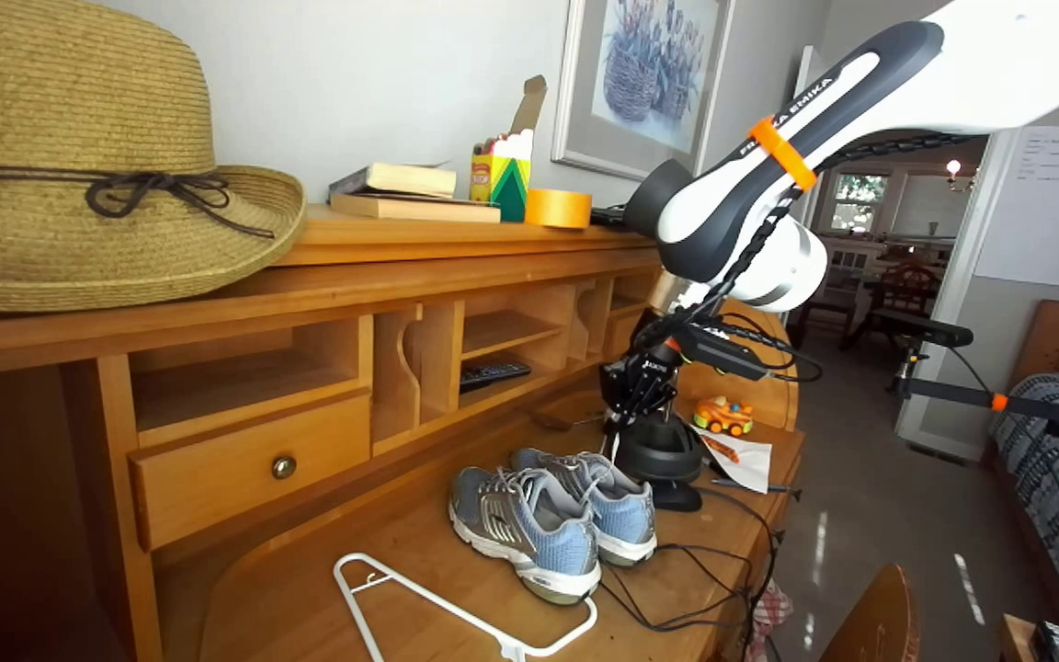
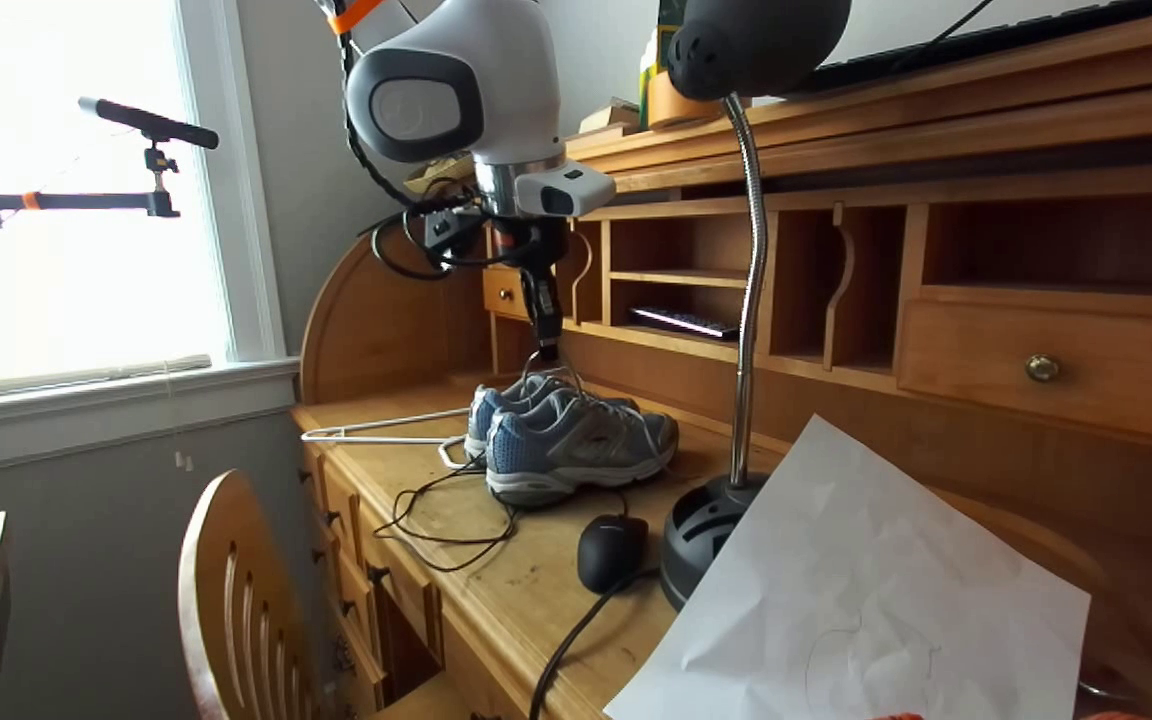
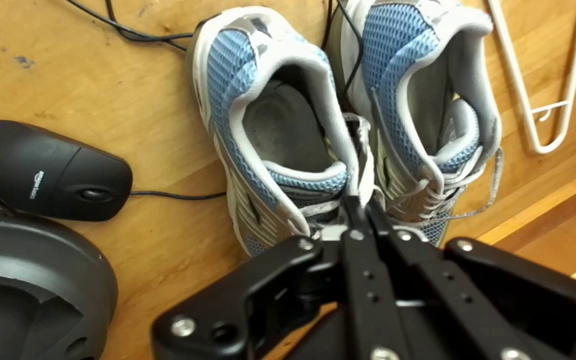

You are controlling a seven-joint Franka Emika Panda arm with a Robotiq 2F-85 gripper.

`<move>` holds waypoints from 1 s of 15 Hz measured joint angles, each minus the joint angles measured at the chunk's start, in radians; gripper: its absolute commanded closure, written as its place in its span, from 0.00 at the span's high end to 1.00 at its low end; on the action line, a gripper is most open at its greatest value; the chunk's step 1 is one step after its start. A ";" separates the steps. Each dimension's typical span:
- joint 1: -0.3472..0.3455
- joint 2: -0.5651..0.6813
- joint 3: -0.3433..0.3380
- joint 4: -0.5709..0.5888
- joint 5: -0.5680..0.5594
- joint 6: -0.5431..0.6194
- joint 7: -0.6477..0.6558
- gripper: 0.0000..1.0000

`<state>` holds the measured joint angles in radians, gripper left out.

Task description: Move the shoes to the left

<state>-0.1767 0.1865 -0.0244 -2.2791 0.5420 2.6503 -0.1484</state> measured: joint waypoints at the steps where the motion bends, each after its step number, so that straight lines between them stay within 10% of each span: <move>1: 0.000 0.000 -0.005 0.000 -0.004 0.000 0.005 0.01; 3: 0.000 0.000 -0.019 -0.003 -0.035 0.000 0.030 0.29; 15: 0.025 0.016 -0.030 -0.037 -0.130 -0.010 0.085 0.18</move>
<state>-0.1518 0.2030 -0.0540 -2.3163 0.4121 2.6405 -0.0633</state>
